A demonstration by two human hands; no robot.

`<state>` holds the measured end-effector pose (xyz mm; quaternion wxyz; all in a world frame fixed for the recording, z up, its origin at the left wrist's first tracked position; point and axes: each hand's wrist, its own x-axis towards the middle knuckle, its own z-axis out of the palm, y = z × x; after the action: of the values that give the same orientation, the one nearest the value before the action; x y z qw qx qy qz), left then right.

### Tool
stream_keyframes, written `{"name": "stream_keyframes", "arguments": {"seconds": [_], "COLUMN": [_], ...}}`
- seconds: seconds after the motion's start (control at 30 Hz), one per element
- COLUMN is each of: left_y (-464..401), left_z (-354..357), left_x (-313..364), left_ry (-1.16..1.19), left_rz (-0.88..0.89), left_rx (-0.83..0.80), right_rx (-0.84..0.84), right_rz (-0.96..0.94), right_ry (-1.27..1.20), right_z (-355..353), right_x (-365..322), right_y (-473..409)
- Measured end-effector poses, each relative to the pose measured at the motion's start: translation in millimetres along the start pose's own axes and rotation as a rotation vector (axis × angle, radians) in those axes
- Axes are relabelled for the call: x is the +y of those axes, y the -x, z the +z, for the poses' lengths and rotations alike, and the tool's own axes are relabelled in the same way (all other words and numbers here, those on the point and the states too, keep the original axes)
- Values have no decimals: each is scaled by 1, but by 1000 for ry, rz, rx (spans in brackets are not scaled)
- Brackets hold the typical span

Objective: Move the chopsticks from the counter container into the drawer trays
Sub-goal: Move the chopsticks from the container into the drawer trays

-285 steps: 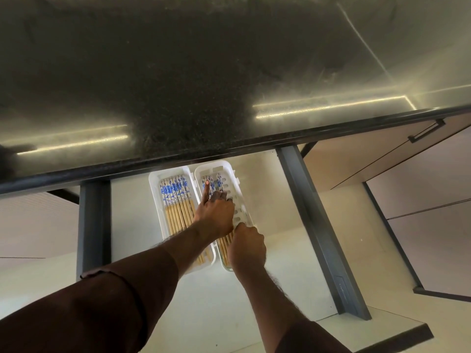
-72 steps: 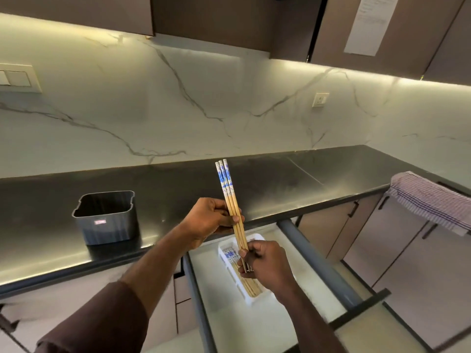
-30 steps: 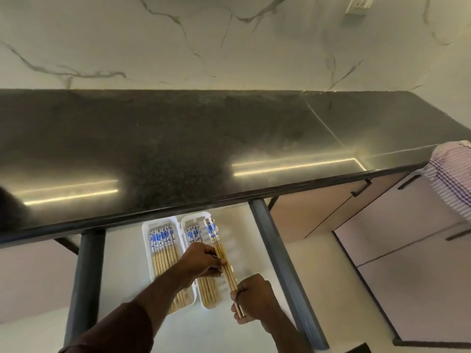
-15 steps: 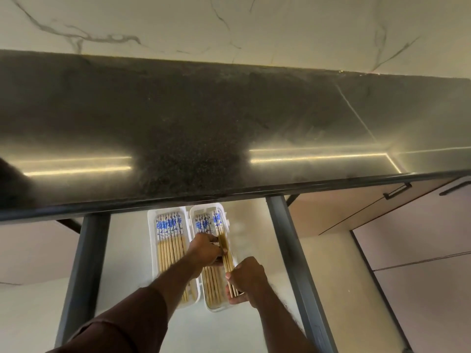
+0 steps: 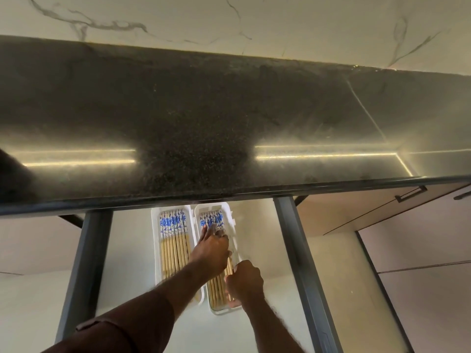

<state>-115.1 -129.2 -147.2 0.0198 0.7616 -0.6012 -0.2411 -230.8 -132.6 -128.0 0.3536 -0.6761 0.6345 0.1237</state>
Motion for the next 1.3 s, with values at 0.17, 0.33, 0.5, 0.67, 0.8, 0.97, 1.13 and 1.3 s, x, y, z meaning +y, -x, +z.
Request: {"name": "stream_keyframes", "arguments": {"seconds": [0.17,0.33,0.5,0.67,0.8,0.97,1.13,1.3], "left_y": [-2,-1,-2,-3,-4,-5,-4,-4], "left_z": [3,10,14,20,23,24,26,22], "left_x": [-3,-7,-7,-8,-9,-8,-3,3], "left_ry": [-238,-216,-272,-325,-350,-363,-402,-417], "left_rz": [83,131,142,141,142,125,75,56], "left_rx": [-33,-1,-10,-1,8,-8,-29,-23], "right_rx": [-11,318,240,196,159,184,198,267], "right_rz": [-24,-224,-162,-188,-205,-238,-318,-356], "right_ry": [-3,267,180,222,244,266,293,335], "right_z": [4,21,37,39,35,33,31,26], "right_x": [-3,-1,0,2,5,7,10,12], "right_y": [8,20,10,9,9,14,20,21]}}
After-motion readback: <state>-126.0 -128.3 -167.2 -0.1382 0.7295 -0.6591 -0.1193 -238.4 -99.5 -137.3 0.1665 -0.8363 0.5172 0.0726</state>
